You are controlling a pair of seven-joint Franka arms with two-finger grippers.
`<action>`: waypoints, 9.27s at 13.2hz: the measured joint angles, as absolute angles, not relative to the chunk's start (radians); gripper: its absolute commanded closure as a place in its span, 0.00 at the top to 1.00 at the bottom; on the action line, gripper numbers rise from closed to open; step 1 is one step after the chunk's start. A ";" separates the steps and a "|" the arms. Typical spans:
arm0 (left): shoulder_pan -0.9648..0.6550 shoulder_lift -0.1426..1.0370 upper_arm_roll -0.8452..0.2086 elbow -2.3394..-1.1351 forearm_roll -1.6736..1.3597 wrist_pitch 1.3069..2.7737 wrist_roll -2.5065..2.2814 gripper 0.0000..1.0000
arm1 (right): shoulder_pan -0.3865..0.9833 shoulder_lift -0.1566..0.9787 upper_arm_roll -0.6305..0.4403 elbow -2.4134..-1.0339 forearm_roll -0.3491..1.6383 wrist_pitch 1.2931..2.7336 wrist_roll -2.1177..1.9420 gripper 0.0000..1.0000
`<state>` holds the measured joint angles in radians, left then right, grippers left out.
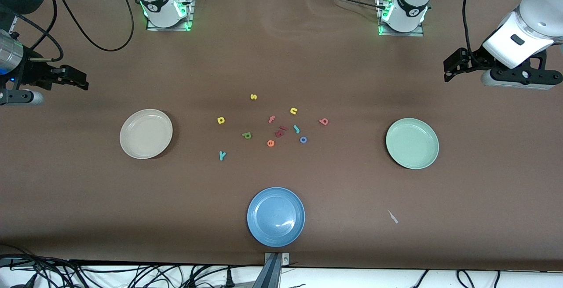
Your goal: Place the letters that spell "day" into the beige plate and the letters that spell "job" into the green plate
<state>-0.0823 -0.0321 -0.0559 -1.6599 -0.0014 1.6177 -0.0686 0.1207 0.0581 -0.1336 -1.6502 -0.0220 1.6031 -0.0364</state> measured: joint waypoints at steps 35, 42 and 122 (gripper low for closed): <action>-0.081 -0.032 -0.054 -1.660 -0.001 1.618 -0.069 1.00 | 0.121 0.058 -0.134 -1.650 -0.022 1.603 -0.036 1.00; -0.081 -0.032 -0.054 -1.660 -0.001 1.618 -0.069 1.00 | 0.121 0.059 -0.132 -1.650 -0.021 1.603 -0.040 1.00; -0.302 0.545 -0.092 -1.696 0.001 1.982 -0.218 0.19 | 0.425 0.509 0.078 -2.012 0.042 2.451 0.317 1.00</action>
